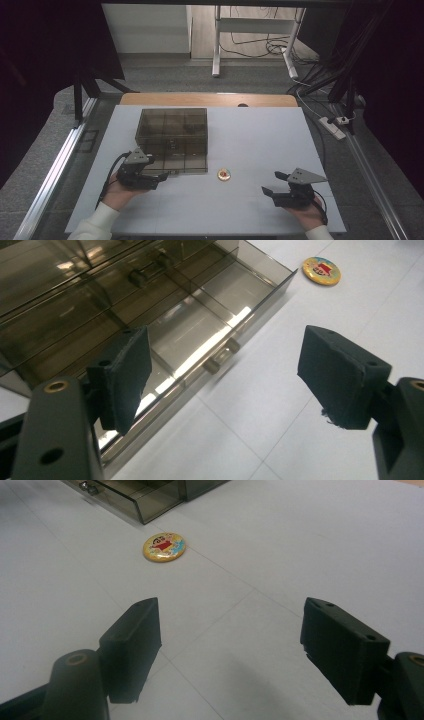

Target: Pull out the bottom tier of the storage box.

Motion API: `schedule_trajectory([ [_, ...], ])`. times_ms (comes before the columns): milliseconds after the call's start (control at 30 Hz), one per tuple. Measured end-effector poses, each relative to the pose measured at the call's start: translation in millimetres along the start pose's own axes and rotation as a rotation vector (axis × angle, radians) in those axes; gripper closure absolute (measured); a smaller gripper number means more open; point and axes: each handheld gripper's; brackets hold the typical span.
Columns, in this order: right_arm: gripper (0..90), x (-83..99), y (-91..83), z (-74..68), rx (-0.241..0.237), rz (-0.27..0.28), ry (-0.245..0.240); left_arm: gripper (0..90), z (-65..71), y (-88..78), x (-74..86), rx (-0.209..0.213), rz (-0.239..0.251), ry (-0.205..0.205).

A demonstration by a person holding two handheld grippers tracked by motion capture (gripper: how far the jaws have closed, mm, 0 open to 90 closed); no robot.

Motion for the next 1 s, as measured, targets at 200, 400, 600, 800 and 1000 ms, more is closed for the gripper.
schedule_trajectory([
  [200,24.5,1.4,0.0,1.1,-0.005,0.002,0.001,21.7,9.0,8.6,-7.8,0.024,-0.023,0.019],
  [400,24.5,0.9,1.1,0.2,-0.010,0.002,-0.005,20.9,26.3,18.2,-19.8,0.065,-0.041,0.070],
  [600,24.5,1.6,2.7,0.3,-0.017,-0.006,-0.012,20.7,34.8,25.8,-28.0,0.095,-0.055,0.099],
  [800,24.5,2.9,1.0,2.4,-0.013,-0.002,-0.005,21.3,36.4,29.3,-33.8,0.111,-0.054,0.102],
  [1000,24.5,3.5,2.7,2.1,-0.014,-0.008,-0.009,21.5,41.0,36.5,-41.9,0.121,-0.064,0.113],
])
Point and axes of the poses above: each handheld gripper's, and its own axes: y roughly forward along the jaws, x roughly out of its underside, z roughly to its right, and after that the axes turned 10 degrees about -y, right-handed
